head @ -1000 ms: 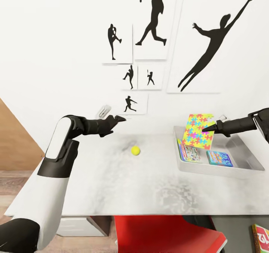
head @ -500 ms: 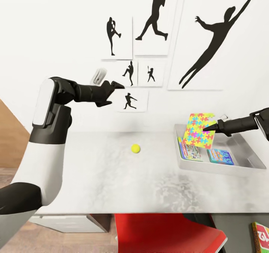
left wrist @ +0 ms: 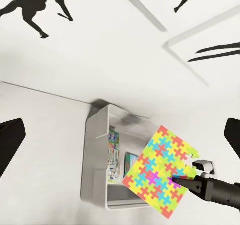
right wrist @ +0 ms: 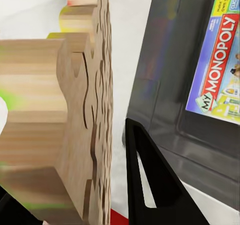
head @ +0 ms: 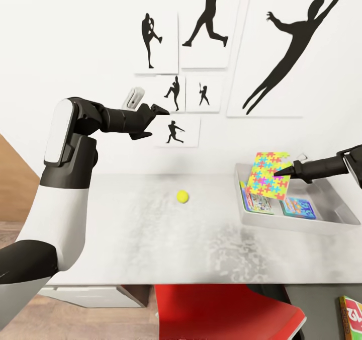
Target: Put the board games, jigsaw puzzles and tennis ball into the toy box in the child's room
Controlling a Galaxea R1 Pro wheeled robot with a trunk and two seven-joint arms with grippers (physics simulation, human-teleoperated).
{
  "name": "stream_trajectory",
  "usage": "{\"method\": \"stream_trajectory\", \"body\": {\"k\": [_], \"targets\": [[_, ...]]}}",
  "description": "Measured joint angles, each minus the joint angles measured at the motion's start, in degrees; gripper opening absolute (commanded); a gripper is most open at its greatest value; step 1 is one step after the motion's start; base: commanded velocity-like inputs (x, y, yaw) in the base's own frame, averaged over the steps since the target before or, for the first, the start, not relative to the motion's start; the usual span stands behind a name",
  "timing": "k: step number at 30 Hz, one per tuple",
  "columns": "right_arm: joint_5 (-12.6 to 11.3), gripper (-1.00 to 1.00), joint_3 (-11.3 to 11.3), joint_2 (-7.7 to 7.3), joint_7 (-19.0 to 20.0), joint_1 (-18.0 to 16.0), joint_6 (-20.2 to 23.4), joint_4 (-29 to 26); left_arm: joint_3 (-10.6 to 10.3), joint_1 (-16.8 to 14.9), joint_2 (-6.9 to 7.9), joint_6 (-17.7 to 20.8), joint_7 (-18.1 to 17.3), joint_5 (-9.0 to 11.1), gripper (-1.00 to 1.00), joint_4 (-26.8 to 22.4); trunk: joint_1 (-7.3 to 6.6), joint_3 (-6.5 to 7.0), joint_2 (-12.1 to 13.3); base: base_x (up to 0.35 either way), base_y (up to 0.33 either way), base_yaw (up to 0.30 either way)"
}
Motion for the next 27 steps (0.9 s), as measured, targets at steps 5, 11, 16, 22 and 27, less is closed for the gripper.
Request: {"method": "stream_trajectory", "body": {"k": [5, 11, 16, 22, 27], "targets": [[0.04, -1.00, 0.00, -0.13, 0.02, 0.00, 0.00, 0.00, 0.00, -0.06, -0.03, -0.02, 0.14, 0.05, 1.00, 0.09, 0.00, -0.47, 0.00, 0.000, 0.000, 0.000], [0.07, -1.00, -0.05, -0.24, 0.08, 0.00, 0.00, 0.05, -0.42, 0.06, 0.00, 0.00, 0.31, 0.07, 1.00, 0.80, 0.00, -1.04, 0.00, 0.000, 0.000, 0.000], [0.04, -1.00, -0.11, -0.34, 0.14, 0.00, 0.00, 0.07, -0.98, 0.11, 0.02, 0.01, 0.36, 0.12, 1.00, 1.19, 0.00, -1.51, 0.00, 0.000, 0.000, 0.000], [-0.24, -1.00, -0.19, -0.45, 0.17, -0.03, 0.00, 0.08, -1.28, 0.14, 0.03, 0.01, 0.38, 0.16, 1.00, 1.36, 0.00, -2.07, 0.00, 0.000, 0.000, 0.000], [-0.48, -1.00, -0.28, -0.50, 0.18, -0.28, 0.01, 0.08, -1.40, 0.15, 0.08, 0.01, 0.39, 0.15, 1.00, 1.45, 0.00, -2.54, 0.00, 0.000, 0.000, 0.000]]}}
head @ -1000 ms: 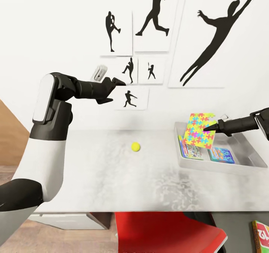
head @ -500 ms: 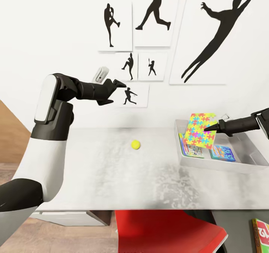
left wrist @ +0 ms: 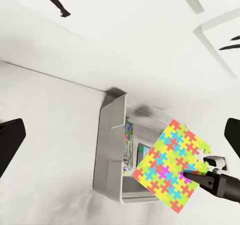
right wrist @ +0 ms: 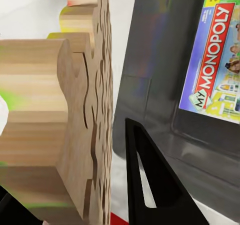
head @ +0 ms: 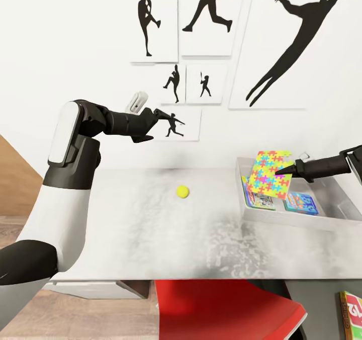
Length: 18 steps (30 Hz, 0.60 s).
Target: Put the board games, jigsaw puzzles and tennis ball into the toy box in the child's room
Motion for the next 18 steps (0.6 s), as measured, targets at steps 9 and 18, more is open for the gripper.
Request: {"method": "stream_trajectory", "body": {"k": [9, 18], "targets": [[-0.14, -1.00, -0.12, -0.24, -0.08, -1.58, 0.00, -0.13, -0.08, 0.00, 0.11, 0.00, 0.01, -0.01, 1.00, 0.51, 0.00, -0.85, 0.00, 0.000, 0.000, 0.000], [-0.17, -1.00, -0.25, -1.48, -0.08, -2.73, 0.00, -0.35, -0.09, 0.11, 0.37, 0.00, 0.01, 0.00, 1.00, 0.62, 0.00, -1.70, 0.00, 0.000, 0.000, 0.000]]}}
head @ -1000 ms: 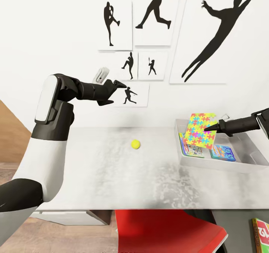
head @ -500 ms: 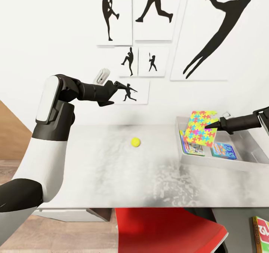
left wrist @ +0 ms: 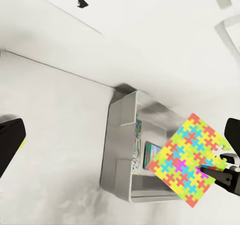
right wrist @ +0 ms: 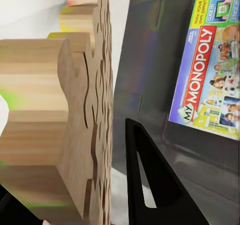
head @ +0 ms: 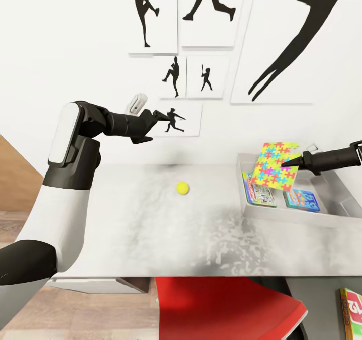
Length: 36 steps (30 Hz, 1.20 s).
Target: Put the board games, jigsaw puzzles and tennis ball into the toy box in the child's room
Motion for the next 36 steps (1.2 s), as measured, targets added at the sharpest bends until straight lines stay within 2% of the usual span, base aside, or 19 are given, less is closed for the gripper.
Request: {"method": "stream_trajectory", "body": {"k": [19, 36], "targets": [[-0.01, -1.00, -0.03, -1.36, 0.06, -1.80, 0.00, -0.22, 0.04, 0.11, 0.04, 0.00, 0.00, 0.03, 1.00, -0.01, 0.00, -1.79, 0.00, 0.000, 0.000, 0.000], [-0.01, -1.00, -0.03, -1.62, 0.12, -1.92, -0.75, -0.19, 0.18, -0.09, -0.23, 0.00, -0.06, 0.07, 1.00, -0.26, 0.00, -3.39, 0.00, 0.000, 0.000, 0.000]]}}
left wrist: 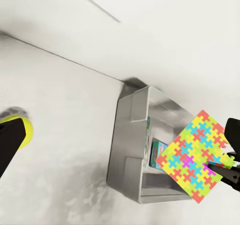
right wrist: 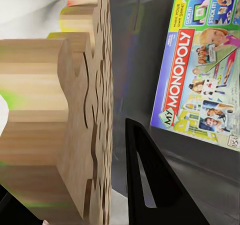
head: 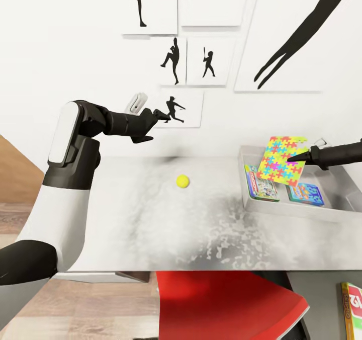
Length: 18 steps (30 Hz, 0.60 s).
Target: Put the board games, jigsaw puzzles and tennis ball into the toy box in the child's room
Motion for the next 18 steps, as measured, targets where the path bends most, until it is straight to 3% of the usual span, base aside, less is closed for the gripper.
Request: {"method": "stream_trajectory", "body": {"k": [4, 13, 18], "targets": [[0.00, -1.00, -0.04, -0.01, 0.02, 0.03, -0.22, 0.01, 0.04, -0.95, -0.13, -0.02, 0.03, 0.27, 1.00, -0.29, 0.00, -0.37, 0.00, 0.000, 0.000, 0.000], [0.00, -1.00, -0.10, 0.05, 0.02, 0.08, -0.41, 0.08, -0.17, -4.23, -0.19, -0.15, 1.55, 5.81, 1.00, -1.61, 0.00, -1.22, 0.00, 0.000, 0.000, 0.000], [-0.01, -1.00, -0.13, 0.06, 0.03, 0.09, -0.43, 0.09, -0.18, -4.62, -0.15, -0.30, 2.20, 6.84, 1.00, -1.80, 0.00, -1.69, 0.00, 0.000, 0.000, 0.000]]}}
